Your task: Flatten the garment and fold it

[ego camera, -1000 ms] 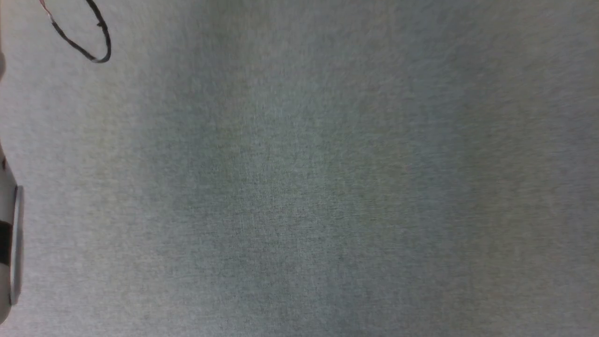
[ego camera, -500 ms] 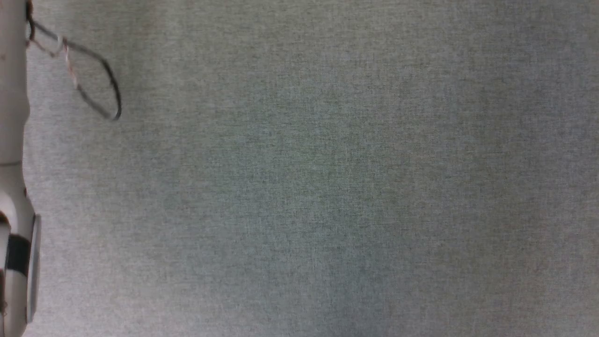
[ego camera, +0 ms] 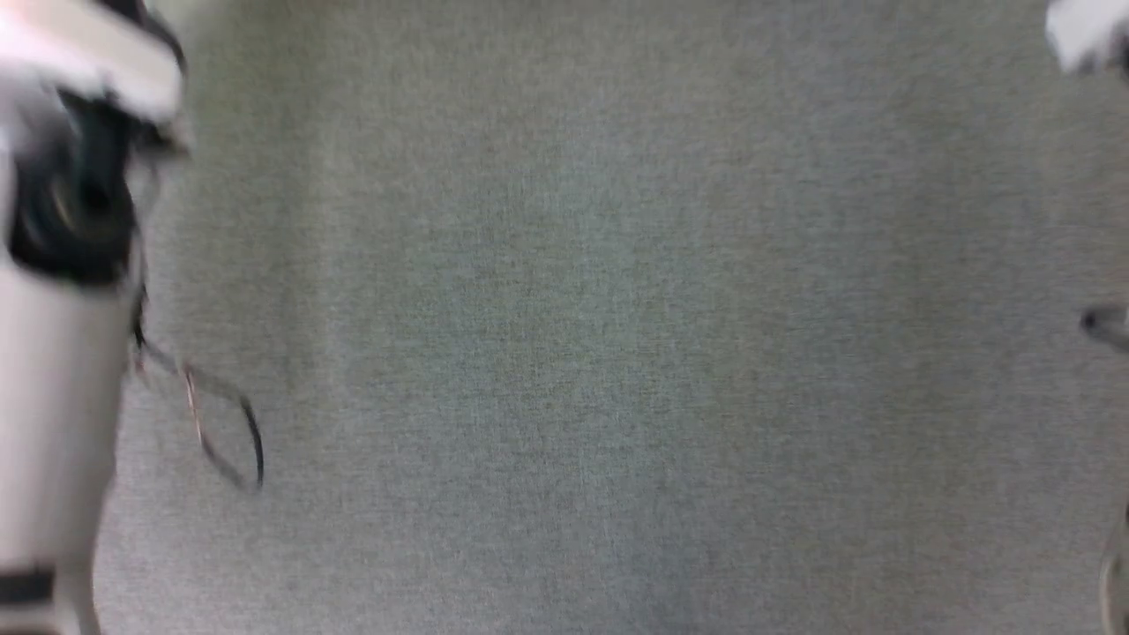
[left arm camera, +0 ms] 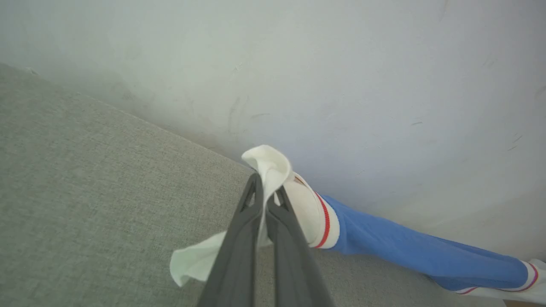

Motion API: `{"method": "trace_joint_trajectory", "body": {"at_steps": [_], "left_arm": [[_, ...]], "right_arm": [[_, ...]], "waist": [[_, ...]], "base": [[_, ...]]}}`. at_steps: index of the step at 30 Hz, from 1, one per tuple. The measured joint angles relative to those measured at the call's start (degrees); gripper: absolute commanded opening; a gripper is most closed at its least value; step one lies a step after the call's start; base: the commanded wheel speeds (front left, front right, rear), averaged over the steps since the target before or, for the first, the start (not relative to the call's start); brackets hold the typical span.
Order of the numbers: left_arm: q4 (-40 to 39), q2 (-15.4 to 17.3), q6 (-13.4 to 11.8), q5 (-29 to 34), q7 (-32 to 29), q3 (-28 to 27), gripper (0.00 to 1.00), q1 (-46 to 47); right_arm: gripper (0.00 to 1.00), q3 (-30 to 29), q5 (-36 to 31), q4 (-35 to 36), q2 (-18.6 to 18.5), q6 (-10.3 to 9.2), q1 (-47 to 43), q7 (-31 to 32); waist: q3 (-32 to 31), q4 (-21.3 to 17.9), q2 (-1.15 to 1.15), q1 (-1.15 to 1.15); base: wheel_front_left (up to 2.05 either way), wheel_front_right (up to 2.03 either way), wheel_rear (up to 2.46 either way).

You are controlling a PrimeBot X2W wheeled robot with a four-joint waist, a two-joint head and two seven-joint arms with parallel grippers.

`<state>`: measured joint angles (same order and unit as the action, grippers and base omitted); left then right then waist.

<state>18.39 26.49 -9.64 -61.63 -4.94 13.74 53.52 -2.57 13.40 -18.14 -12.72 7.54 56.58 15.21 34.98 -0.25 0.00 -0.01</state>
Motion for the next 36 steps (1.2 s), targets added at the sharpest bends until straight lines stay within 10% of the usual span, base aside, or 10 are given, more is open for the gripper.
{"method": "trace_joint_trajectory", "body": {"at_steps": [15, 36], "left_arm": [[-25.9, 0.9, -8.2, -1.3, 2.5, 1.0, 0.0, -37.3], [-34.9, 5.7, -11.7, -0.3, 1.8, 5.7, 0.0, -68.0]], "right_arm": [[0.0, -9.4, 3.9, 24.2, 6.4, 0.0, -35.6, 7.3], [0.0, -14.0, 13.5, 32.5, 9.7, 0.0, -69.7, 9.0]], "waist": [[-13.9, -0.2, 0.01, 0.0], [-29.1, 0.9, 0.01, 0.0]], "base": [[0.0, 0.0, 0.0], [0.0, 0.0, 0.0]]}}
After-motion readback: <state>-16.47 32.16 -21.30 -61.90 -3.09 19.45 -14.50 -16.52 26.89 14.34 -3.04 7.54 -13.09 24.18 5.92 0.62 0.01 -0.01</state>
